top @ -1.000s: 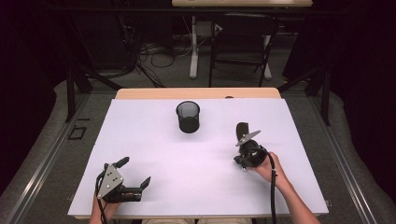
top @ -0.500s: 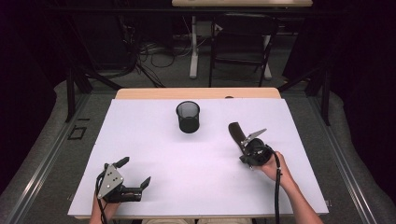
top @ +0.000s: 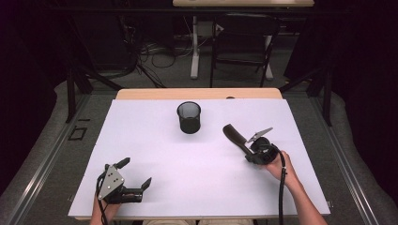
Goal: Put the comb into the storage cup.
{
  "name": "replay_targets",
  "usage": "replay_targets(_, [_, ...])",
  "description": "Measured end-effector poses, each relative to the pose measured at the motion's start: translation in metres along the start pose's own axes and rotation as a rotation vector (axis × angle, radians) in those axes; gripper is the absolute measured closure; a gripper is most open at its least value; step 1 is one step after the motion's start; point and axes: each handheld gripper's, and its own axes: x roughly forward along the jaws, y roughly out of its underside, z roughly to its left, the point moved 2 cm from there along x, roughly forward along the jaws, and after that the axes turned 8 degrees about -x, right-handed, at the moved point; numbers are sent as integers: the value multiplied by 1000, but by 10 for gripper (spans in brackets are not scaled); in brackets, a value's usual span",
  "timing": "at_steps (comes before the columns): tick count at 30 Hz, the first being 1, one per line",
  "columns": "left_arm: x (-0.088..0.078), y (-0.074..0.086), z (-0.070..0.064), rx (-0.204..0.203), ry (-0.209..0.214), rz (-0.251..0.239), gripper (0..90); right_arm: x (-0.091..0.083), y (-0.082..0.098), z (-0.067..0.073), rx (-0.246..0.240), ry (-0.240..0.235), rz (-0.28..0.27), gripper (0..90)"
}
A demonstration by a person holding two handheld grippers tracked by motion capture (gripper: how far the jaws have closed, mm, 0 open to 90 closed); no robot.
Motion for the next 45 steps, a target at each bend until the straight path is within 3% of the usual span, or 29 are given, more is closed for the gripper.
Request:
replay_targets(12, [0,0,0,1,1,1,4,-1,2,-6,12,27,-3,900])
replay_targets(18, [0,0,0,0,1,0,4,-1,2,-5,9,19,0,900])
replay_targets(21, [0,0,0,1,1,0,4,-4,1,-5,6,-7,-4,878])
replay_targets(30, [1,0,-1,3,4,3,4,-19,-5,-1,-34,-14,-27,650])
replay_targets(45, [3,0,-1,5,9,5,4,-21,-12,-7,-56,53,-30,191])
